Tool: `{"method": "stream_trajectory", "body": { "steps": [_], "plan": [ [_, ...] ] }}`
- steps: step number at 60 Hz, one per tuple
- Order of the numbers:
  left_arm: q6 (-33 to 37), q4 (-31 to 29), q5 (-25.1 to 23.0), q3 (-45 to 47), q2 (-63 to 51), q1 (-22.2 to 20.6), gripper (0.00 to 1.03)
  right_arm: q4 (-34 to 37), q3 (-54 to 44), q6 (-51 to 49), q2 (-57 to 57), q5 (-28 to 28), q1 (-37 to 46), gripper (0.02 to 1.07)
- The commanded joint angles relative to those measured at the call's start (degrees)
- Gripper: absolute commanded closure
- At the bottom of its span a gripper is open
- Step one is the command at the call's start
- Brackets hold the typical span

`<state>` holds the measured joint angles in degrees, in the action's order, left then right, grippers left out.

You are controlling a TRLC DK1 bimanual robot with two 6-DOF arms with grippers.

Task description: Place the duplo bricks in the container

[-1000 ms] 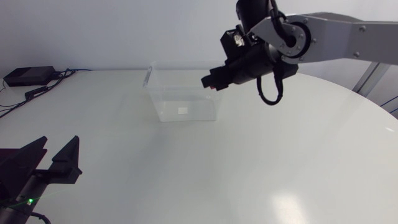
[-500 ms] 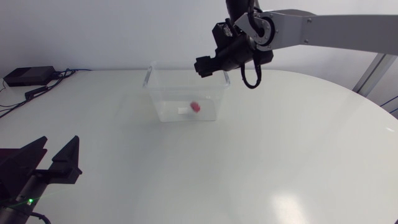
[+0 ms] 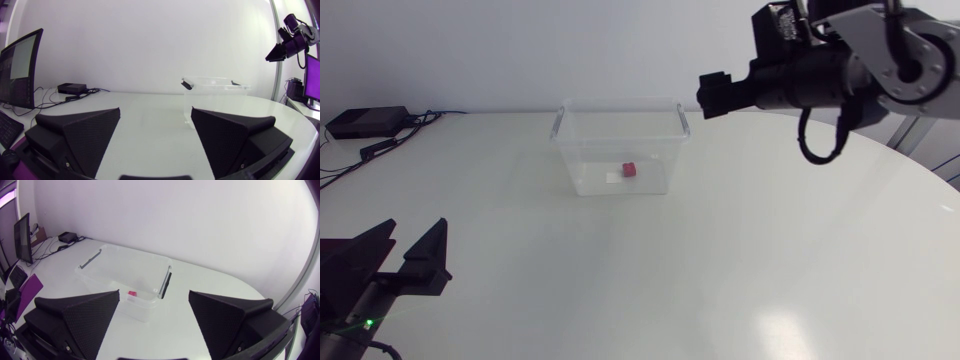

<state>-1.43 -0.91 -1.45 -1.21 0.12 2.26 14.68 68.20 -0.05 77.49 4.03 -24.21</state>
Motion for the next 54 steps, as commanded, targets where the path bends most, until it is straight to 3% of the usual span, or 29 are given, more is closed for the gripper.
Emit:
{"method": "stream_trajectory", "body": {
  "steps": [1,28,45,54],
  "plan": [
    [0.2,0.9,-0.2,1.2,0.6,0.5,0.04,-1.4,-5.4,-0.6,-5.7,1.1,0.3,0.06],
    [0.2,0.9,-0.2,1.2,0.6,0.5,0.04,-3.0,-27.6,-1.8,-35.7,3.2,0.4,0.06],
    [0.2,0.9,-0.2,1.2,0.6,0.5,0.04,2.3,-39.3,-3.1,-57.0,3.3,0.5,0.06],
    [0.4,0.9,0.0,1.2,0.5,0.0,0.04,-0.2,-44.0,-2.6,-60.7,2.2,4.1,0.06]
  ]
}}
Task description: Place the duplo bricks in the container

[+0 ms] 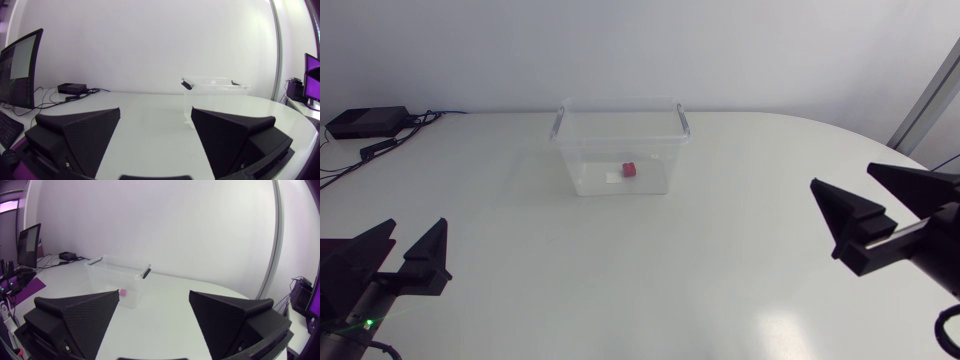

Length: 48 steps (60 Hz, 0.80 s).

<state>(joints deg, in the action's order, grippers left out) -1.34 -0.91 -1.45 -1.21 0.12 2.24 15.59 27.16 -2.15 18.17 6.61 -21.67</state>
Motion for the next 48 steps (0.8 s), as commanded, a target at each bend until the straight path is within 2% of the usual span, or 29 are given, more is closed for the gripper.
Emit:
{"method": "stream_trajectory", "body": {
  "steps": [1,48],
  "plan": [
    [0.3,0.9,0.1,1.2,0.5,0.0,0.04,-1.4,-3.5,-0.5,-1.8,-0.6,2.0,0.06],
    [1.3,0.9,1.5,1.2,-0.1,-2.2,0.04,-15.6,-27.2,2.2,-18.2,-6.6,21.7,0.06]
  ]
}}
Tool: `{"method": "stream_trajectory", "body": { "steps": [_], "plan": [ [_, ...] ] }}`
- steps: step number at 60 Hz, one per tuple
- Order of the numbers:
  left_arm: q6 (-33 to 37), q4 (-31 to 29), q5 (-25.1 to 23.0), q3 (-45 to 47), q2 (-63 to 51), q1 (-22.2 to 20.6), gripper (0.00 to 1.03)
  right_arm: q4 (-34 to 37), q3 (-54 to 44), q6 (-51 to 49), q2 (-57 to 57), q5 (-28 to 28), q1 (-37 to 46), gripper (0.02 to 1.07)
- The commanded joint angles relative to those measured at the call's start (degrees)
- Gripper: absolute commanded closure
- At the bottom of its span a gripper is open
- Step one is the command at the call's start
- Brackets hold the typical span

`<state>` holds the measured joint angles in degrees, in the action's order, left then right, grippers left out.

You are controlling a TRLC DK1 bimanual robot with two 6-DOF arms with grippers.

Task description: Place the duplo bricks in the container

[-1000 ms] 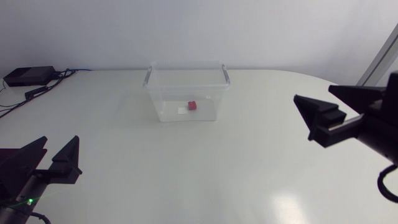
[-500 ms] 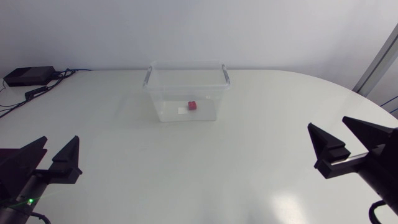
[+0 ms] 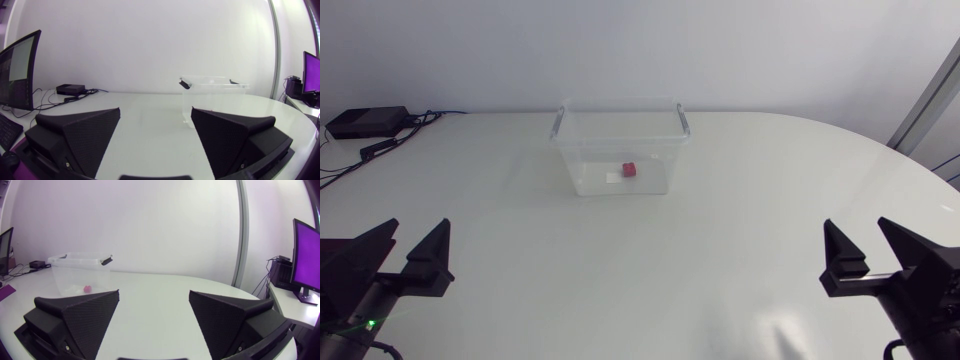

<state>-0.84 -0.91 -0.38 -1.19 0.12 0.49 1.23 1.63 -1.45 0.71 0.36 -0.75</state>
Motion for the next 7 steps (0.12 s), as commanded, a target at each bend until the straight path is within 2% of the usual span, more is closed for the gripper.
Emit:
{"method": "stream_trajectory", "body": {
  "steps": [1,7],
  "plan": [
    [0.8,0.9,0.4,1.2,-0.1,-0.5,0.04,-1.2,-1.6,1.5,-0.7,-0.4,0.8,0.06],
    [0.8,0.9,0.4,1.2,-0.1,-0.5,0.04,-1.2,-1.6,1.5,-0.7,-0.4,0.8,0.06]
  ]
}}
